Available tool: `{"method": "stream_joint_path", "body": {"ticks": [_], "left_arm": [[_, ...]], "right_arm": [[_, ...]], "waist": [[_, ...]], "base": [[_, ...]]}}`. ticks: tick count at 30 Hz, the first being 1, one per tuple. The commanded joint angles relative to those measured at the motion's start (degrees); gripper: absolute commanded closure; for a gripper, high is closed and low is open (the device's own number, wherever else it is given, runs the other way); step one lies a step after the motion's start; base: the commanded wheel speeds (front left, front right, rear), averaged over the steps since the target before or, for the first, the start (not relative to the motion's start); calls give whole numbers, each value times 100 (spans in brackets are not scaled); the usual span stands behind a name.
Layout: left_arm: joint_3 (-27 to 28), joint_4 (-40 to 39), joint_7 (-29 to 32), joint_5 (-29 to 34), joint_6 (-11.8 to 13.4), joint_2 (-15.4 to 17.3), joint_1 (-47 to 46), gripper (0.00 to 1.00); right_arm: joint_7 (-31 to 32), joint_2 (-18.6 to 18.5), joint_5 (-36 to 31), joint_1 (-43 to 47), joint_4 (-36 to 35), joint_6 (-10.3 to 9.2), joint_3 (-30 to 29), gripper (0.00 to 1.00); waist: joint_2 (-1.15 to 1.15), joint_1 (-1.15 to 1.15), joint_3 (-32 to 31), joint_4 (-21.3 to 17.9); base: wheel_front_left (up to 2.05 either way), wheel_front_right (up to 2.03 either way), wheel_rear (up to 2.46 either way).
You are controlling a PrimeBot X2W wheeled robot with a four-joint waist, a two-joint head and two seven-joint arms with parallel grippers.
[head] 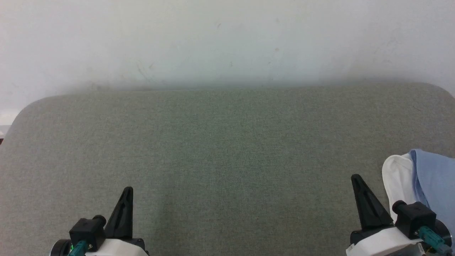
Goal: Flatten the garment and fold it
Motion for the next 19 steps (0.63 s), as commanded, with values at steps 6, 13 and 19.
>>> {"method": "stream_joint_path", "body": {"ticks": [6,13,19], "left_arm": [[-19,-74,78,124,83,-29,-67,100],[-32,-118,160,175,123,-47,-94,100],[-43,-156,230,218,157,-63,-117,100]], "right_arm": [[67,5,-60,-96,10,-2,-8,100],[112,6,-103,-138,16,-3,-14,100],[152,8,-140,-174,21,-3,-19,100]], "waist": [[0,0,1,-3],[0,0,2,-5],[0,0,2,-8]], "base": [[0,0,0],[0,0,0],[0,0,0]]}}
